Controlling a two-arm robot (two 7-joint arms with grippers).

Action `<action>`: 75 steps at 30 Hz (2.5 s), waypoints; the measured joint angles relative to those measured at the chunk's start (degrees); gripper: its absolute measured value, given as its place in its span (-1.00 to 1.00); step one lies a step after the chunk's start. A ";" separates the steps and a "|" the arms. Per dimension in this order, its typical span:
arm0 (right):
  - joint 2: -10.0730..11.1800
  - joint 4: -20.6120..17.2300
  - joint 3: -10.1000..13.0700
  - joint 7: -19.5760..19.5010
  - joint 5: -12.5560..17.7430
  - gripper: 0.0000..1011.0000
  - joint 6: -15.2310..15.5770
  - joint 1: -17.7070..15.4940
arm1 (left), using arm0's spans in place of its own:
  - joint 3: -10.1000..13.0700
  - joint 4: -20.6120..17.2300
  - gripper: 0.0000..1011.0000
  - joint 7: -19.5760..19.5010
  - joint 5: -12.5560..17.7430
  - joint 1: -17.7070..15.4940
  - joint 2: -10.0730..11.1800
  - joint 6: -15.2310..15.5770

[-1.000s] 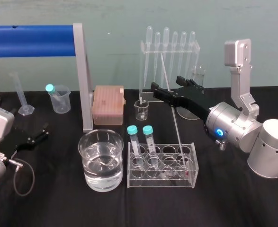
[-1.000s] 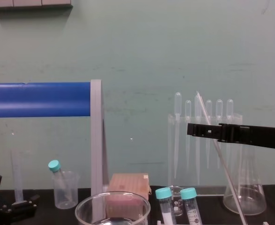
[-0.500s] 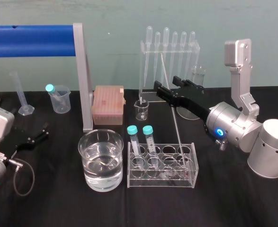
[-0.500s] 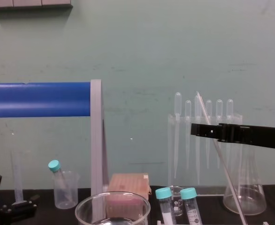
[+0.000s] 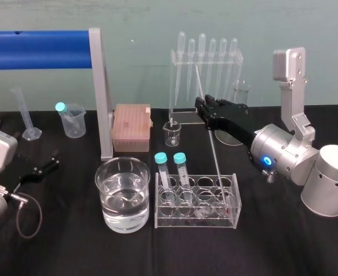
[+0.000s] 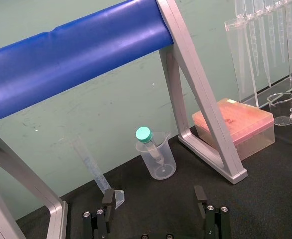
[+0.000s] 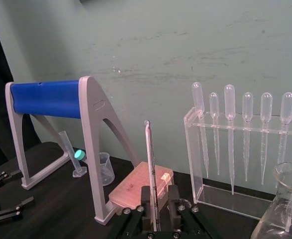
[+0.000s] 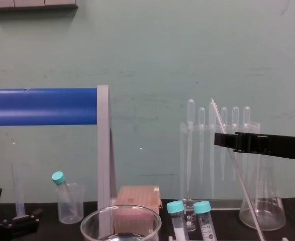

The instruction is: Hold the thermometer with one hand and immerse one end into the beaker, then reinsert it into the test tube rack.

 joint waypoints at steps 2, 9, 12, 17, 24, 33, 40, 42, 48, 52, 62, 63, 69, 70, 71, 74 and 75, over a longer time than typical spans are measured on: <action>0.00 0.00 0.00 0.00 0.00 -0.61 0.00 0.00 | 0.00 0.00 0.99 0.00 0.00 0.00 0.00 0.00; 0.00 0.00 0.00 -0.01 0.00 -0.89 0.00 0.00 | 0.00 0.00 0.99 0.00 0.00 0.00 0.00 0.00; 0.00 0.00 0.00 -0.01 -0.01 -0.89 0.00 0.00 | 0.00 0.00 0.99 0.00 0.00 0.00 0.00 0.00; 0.00 0.00 0.00 -0.01 0.00 -0.89 0.00 0.00 | 0.00 0.00 0.99 0.00 0.00 0.00 0.00 0.00; 0.00 0.00 0.00 -0.01 -0.01 -0.89 0.00 0.00 | 0.00 0.00 0.99 0.00 0.00 0.00 0.00 0.00; 0.33 -1.80 0.98 0.77 -0.90 -0.89 -3.98 -1.03 | 0.00 0.00 0.99 0.00 0.00 0.00 0.00 0.00; 0.39 -3.43 2.44 2.45 -0.18 -0.89 -7.41 -1.76 | 0.00 0.00 0.99 0.00 0.00 0.00 0.00 0.00; 0.41 -3.96 2.85 3.21 0.28 -0.89 -8.62 -1.80 | 0.00 0.00 0.99 0.00 0.00 0.00 0.00 0.00; 0.37 -4.97 3.57 5.71 1.52 -0.89 -12.80 -1.08 | 0.00 0.00 0.99 0.00 0.00 0.00 0.00 0.00; 0.21 -5.02 3.49 7.26 2.04 -0.89 -14.73 -0.06 | 0.00 0.00 0.99 0.00 0.00 0.00 0.00 0.00; -1.35 -2.92 0.77 13.49 4.93 -0.89 -19.44 4.98 | 0.00 0.00 0.99 0.00 0.00 0.00 0.00 0.00; -1.51 -2.69 0.51 13.95 5.26 -0.89 -19.60 5.34 | 0.00 0.00 0.99 0.00 0.00 0.00 0.00 0.00; -2.72 -1.37 -2.05 17.90 7.78 -0.89 -21.25 7.50 | 0.00 0.00 0.99 0.00 0.00 0.00 0.00 0.00; -2.85 -1.20 -2.37 18.56 8.06 -0.89 -21.52 7.73 | 0.00 0.00 0.99 0.00 0.00 0.00 0.00 0.00; -3.13 -0.78 -3.12 19.78 8.60 -0.89 -22.06 8.18 | 0.00 0.00 0.99 0.00 0.00 0.00 0.00 0.00; -3.79 0.30 -4.72 22.16 9.55 -0.89 -23.18 9.16 | 0.00 0.00 0.99 0.00 0.00 0.00 0.00 0.00; -3.96 0.56 -5.01 22.63 9.73 -0.89 -23.39 9.35 | 0.00 0.00 0.99 0.00 0.00 0.00 0.00 0.00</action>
